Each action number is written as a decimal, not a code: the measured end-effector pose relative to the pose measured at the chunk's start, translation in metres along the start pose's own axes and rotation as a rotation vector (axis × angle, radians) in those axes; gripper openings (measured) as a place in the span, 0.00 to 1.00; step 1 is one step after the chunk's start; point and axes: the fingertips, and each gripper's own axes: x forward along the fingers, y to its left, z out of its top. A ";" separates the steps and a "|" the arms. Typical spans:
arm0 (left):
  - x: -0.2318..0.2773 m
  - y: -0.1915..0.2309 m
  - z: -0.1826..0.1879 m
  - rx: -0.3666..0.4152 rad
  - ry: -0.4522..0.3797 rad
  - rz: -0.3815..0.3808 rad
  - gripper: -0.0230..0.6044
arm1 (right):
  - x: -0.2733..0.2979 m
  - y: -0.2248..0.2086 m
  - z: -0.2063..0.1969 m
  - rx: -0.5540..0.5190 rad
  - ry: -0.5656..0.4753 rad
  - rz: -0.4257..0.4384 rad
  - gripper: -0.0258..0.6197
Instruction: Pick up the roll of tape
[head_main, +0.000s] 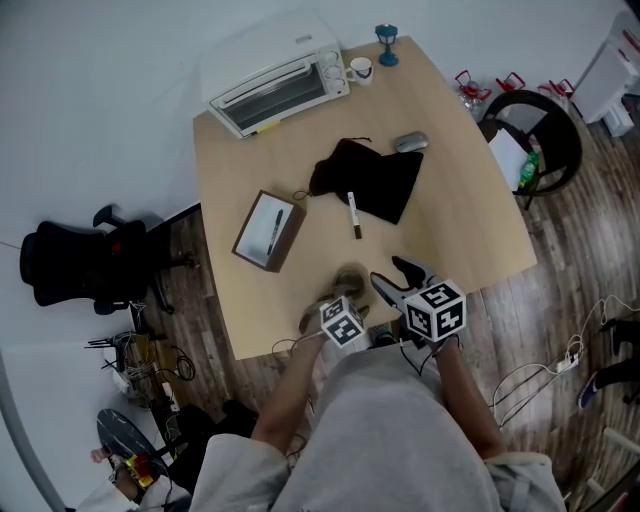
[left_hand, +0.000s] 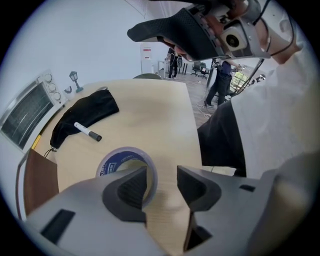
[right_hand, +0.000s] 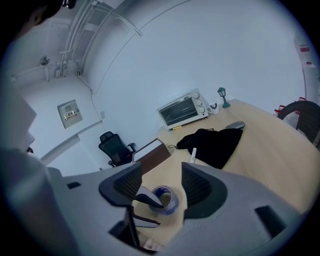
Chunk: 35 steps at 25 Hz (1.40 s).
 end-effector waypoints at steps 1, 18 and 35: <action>0.001 -0.001 -0.002 0.011 0.013 -0.002 0.33 | 0.000 0.001 -0.002 -0.002 0.003 0.003 0.43; 0.019 -0.006 -0.012 0.128 0.126 0.003 0.25 | -0.007 0.006 -0.017 -0.009 0.023 0.013 0.43; 0.024 -0.002 -0.012 0.134 0.137 0.017 0.11 | -0.009 0.001 -0.022 0.026 0.015 0.008 0.42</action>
